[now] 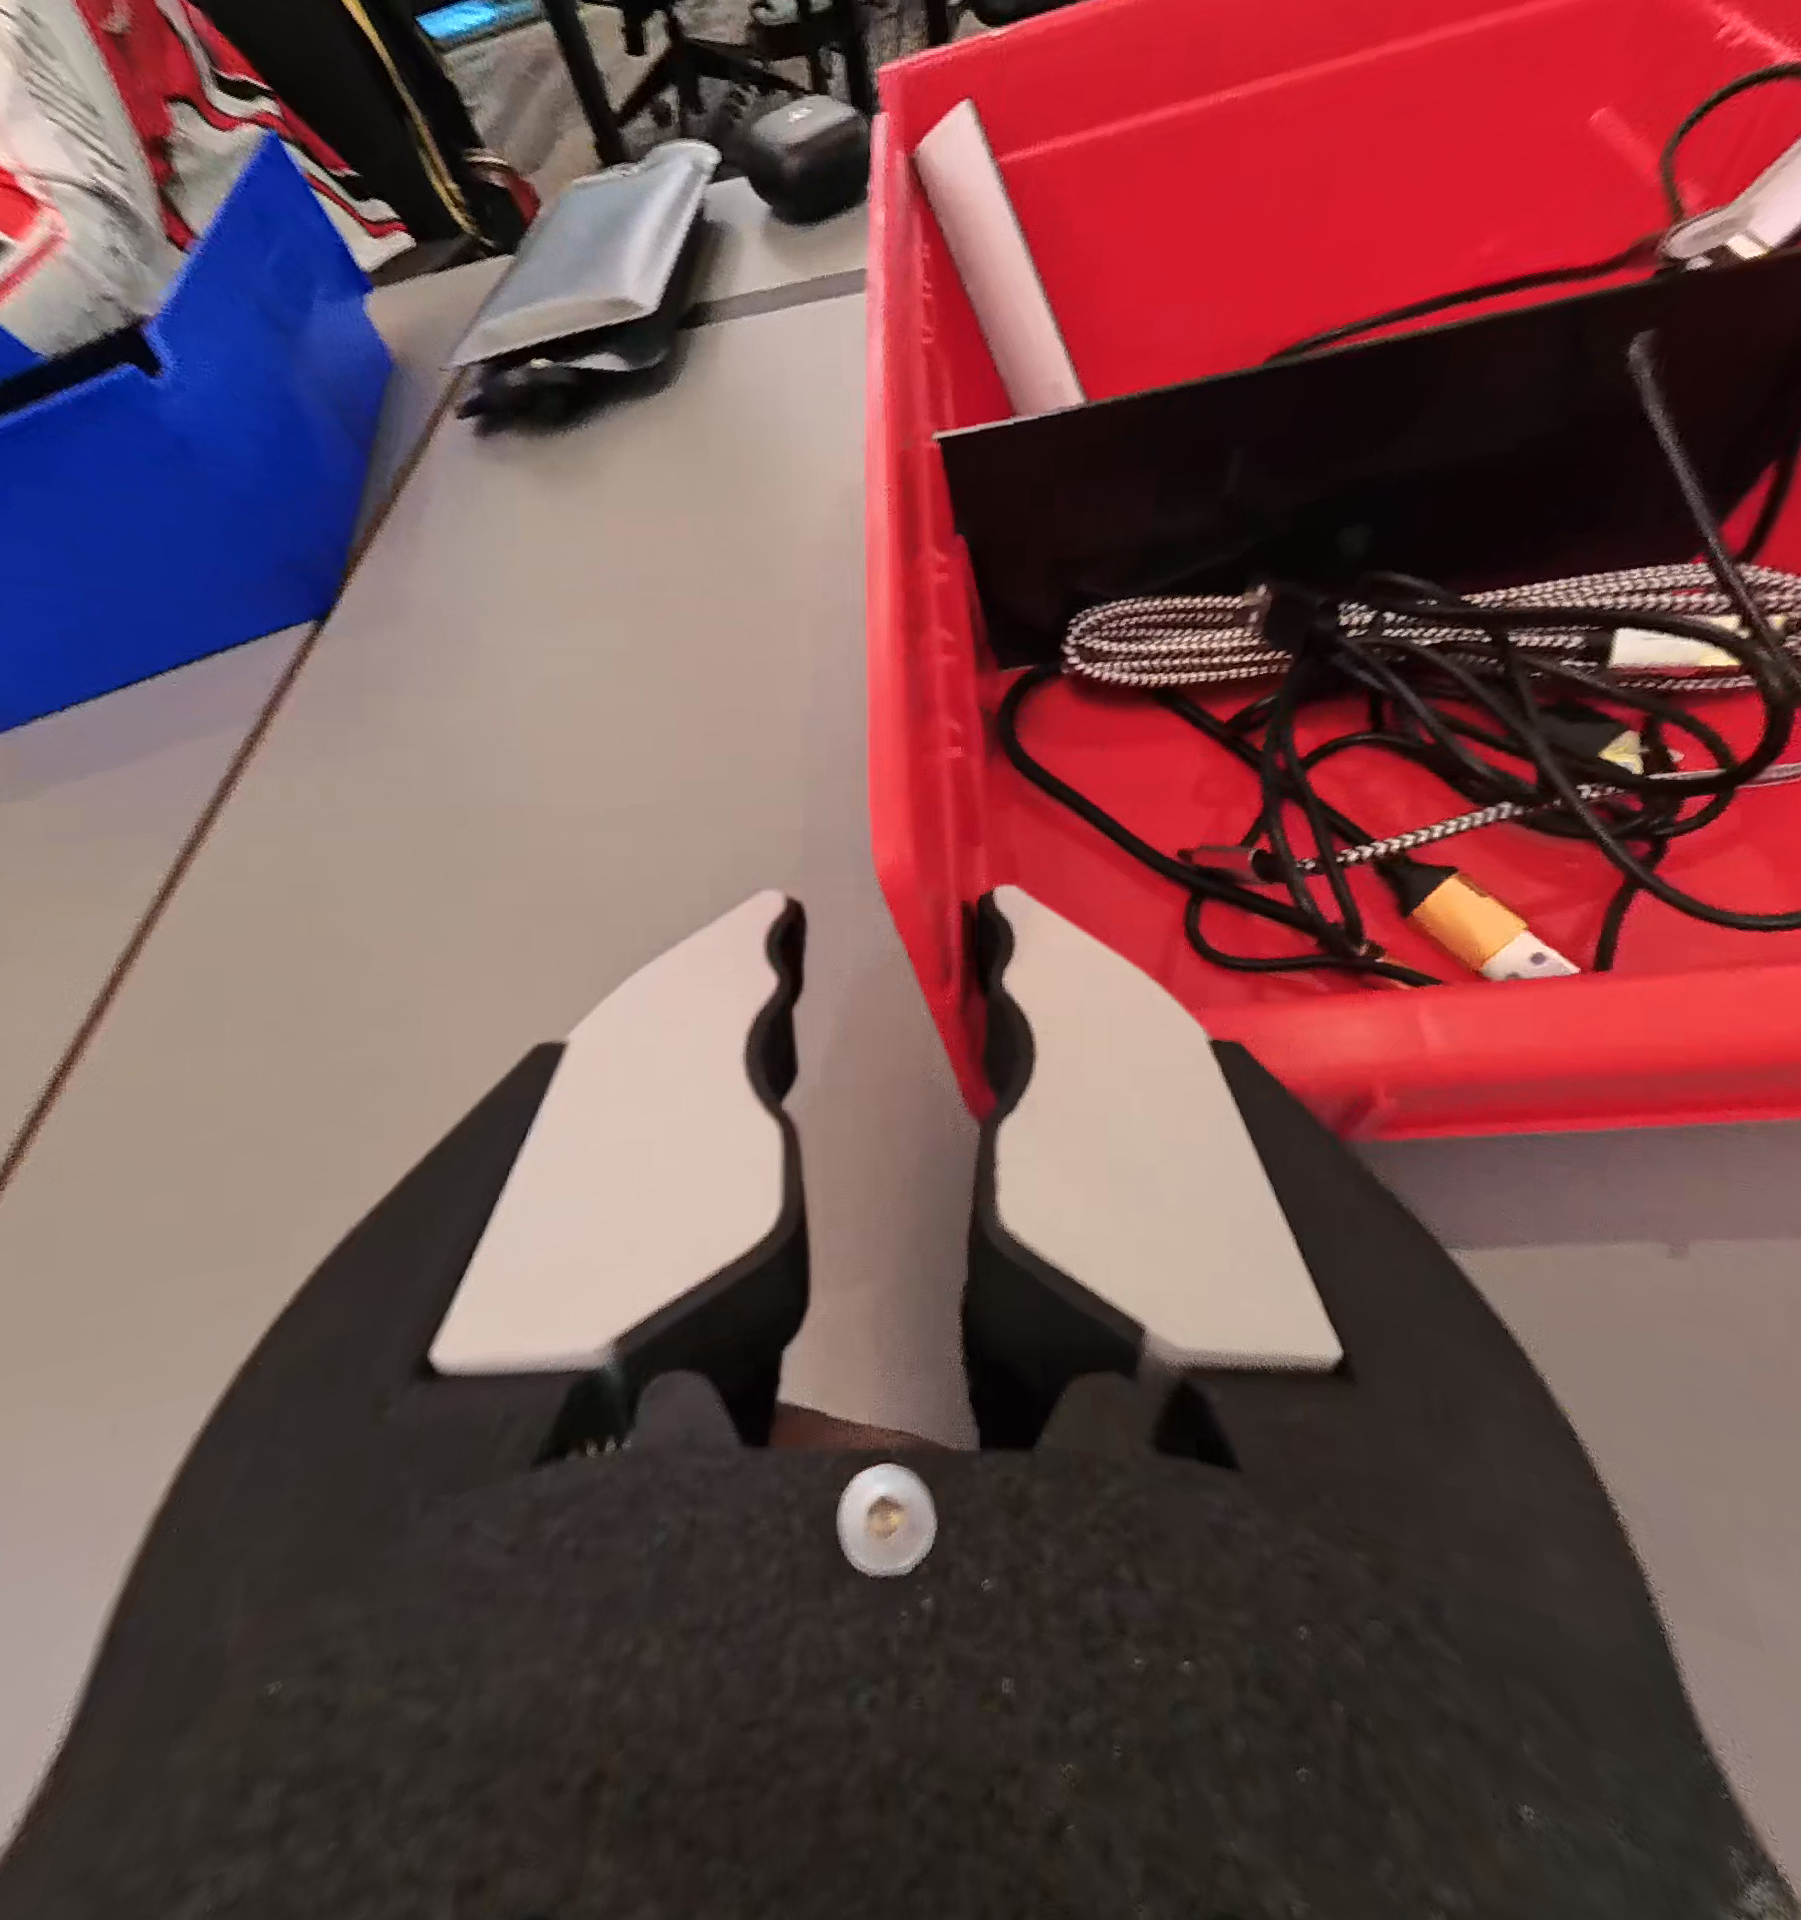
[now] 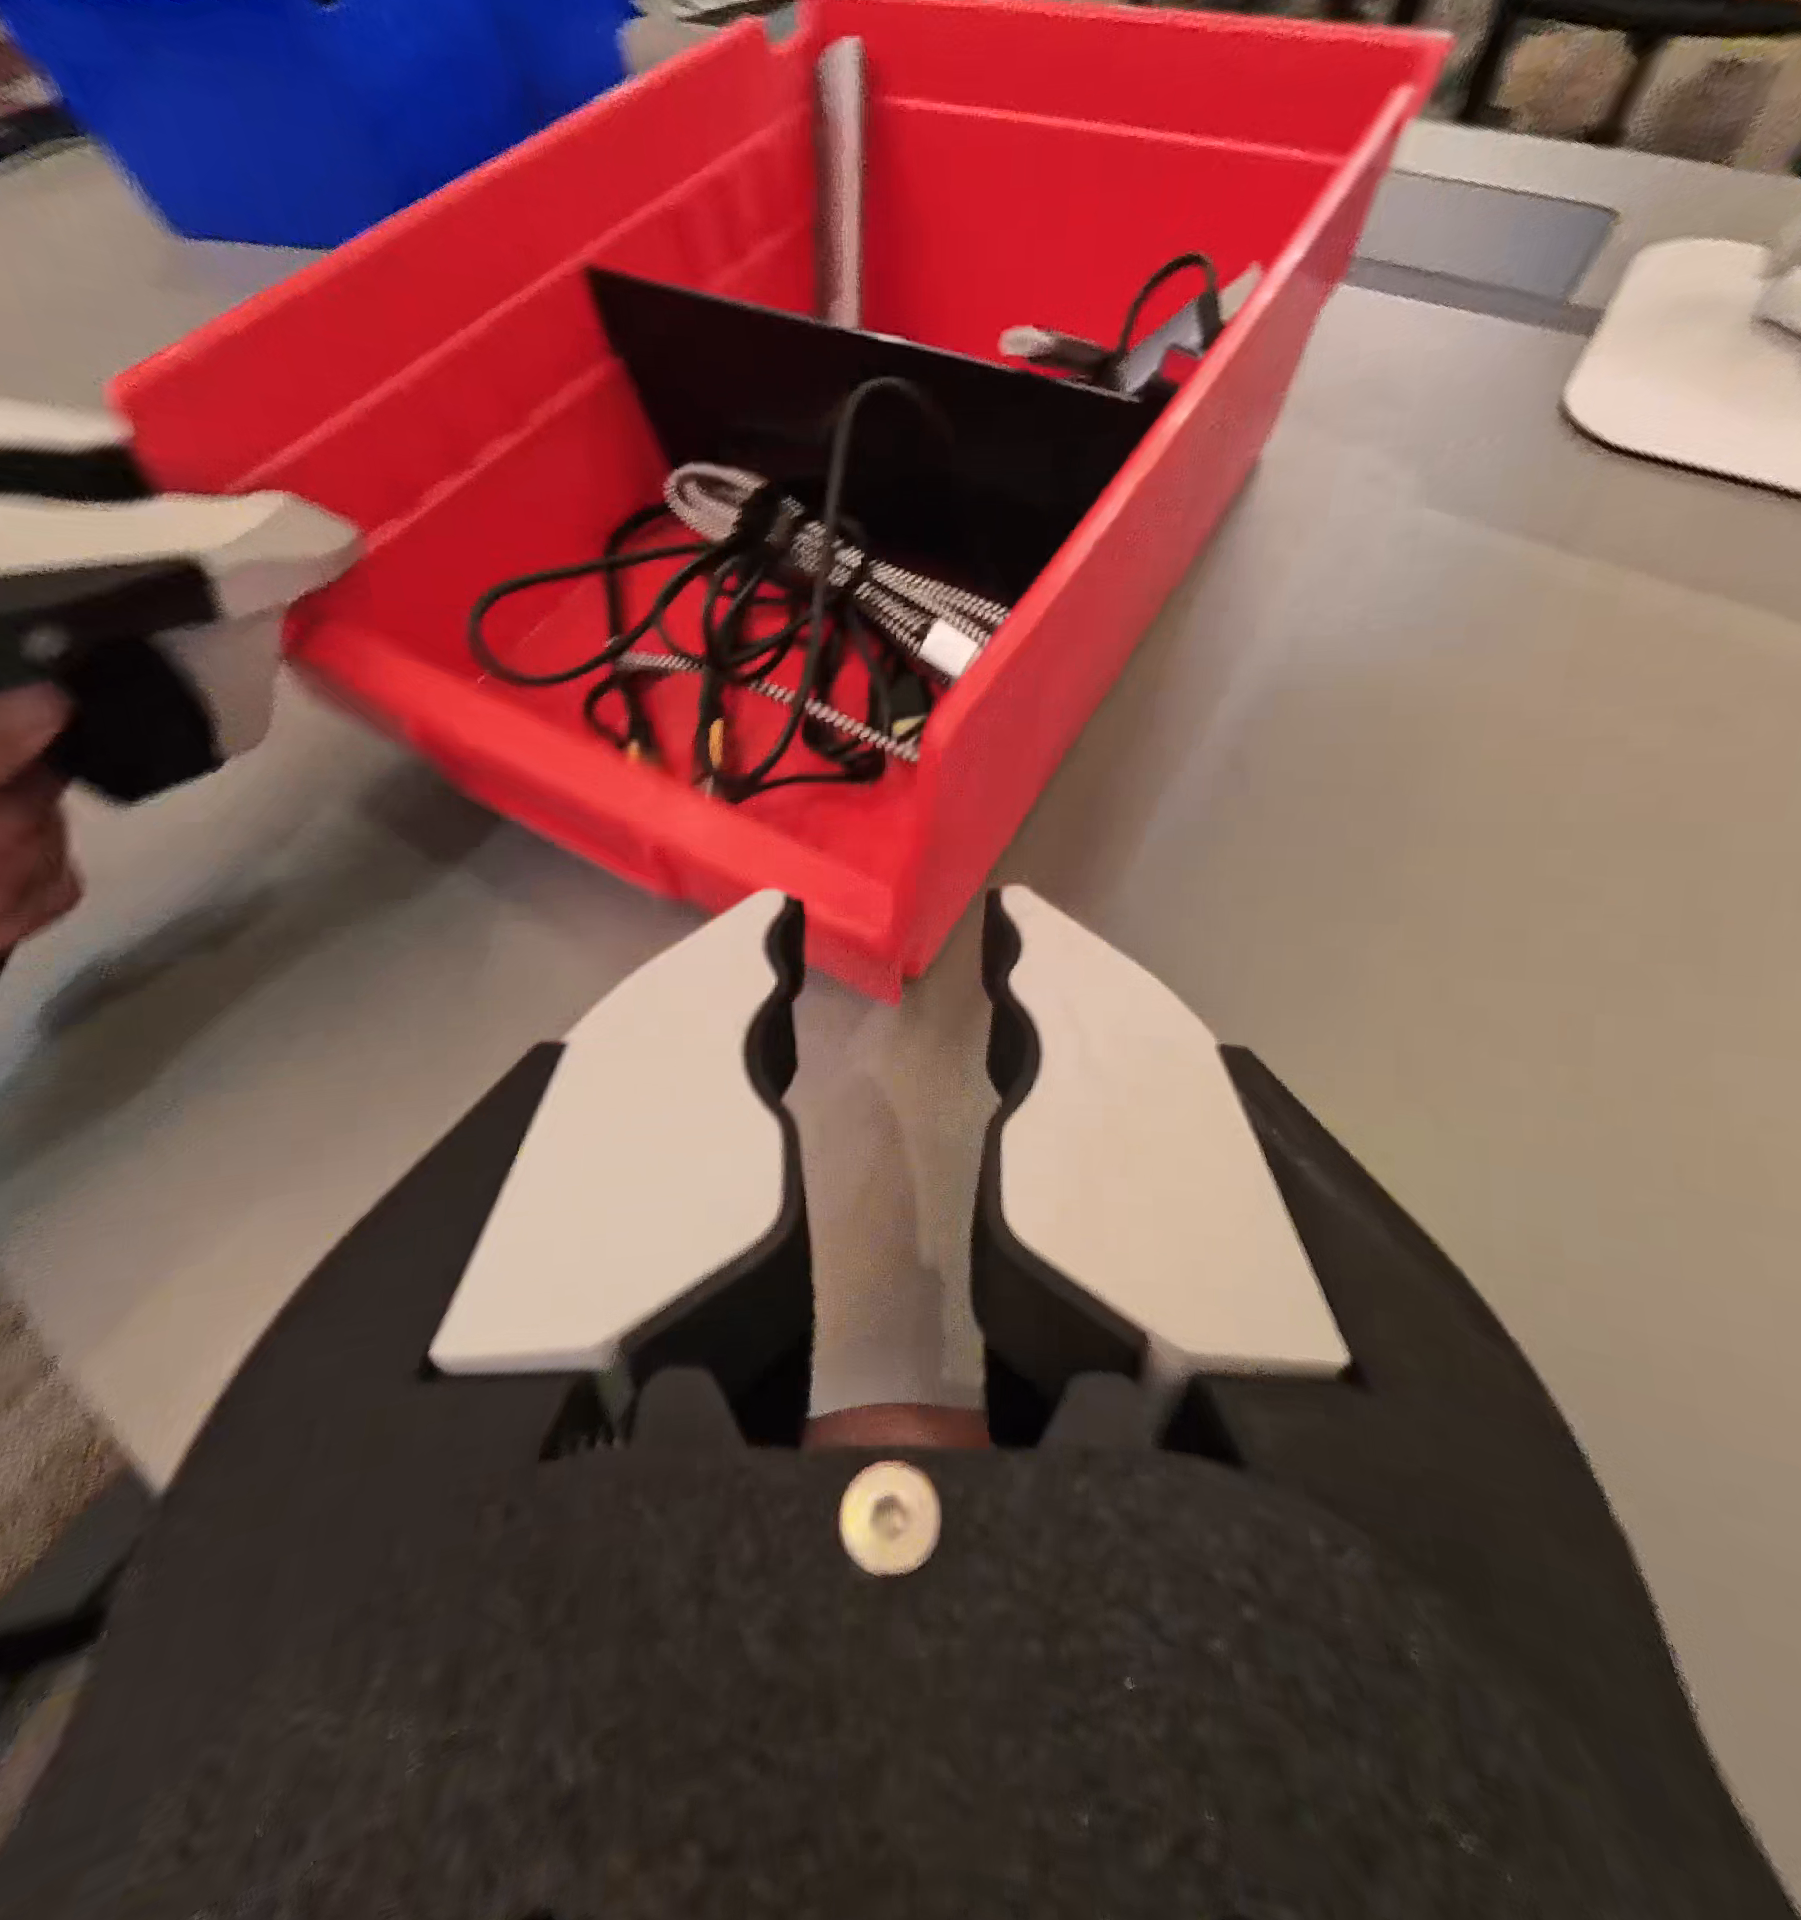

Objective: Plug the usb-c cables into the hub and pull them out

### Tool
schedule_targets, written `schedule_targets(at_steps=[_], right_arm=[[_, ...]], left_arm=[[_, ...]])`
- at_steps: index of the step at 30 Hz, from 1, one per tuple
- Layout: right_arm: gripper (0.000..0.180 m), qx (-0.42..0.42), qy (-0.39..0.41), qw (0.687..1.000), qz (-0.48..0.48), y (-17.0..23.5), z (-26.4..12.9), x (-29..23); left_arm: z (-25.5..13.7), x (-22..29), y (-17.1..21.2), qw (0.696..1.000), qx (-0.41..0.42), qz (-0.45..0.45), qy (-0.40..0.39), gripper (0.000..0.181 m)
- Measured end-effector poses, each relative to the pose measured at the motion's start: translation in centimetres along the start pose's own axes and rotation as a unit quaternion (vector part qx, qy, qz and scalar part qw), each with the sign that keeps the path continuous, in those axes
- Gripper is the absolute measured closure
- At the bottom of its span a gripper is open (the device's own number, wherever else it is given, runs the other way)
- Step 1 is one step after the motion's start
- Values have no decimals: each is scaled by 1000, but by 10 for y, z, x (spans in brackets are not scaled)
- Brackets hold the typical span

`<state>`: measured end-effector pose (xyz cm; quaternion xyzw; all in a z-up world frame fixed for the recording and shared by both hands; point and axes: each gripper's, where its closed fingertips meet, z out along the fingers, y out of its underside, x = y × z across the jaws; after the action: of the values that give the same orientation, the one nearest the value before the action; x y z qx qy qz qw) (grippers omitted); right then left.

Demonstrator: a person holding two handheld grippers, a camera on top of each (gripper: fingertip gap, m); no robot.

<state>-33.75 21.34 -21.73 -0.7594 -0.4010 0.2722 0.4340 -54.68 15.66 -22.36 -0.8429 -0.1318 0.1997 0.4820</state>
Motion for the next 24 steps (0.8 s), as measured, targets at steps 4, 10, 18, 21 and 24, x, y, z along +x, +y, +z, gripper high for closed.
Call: schedule_targets(at_steps=[4,10,18,21,24], right_arm=[[135,0,-79,996,-40,20,-60,17],[129,27,-4,999,-19,65,-150,142],[132,125,145,973,130,84,-251,315],[131,162,149,966,132,81,-273,340],[134,127,223,956,142,101,-284,375]], left_arm=[[-17,-8,-1,999,2,-21,-25,138],[-63,12,-15,991,47,-123,6,147],[-105,87,1,975,37,-170,141,142],[-103,100,-10,971,69,-152,171,142],[-89,98,-9,980,56,-124,148,139]])
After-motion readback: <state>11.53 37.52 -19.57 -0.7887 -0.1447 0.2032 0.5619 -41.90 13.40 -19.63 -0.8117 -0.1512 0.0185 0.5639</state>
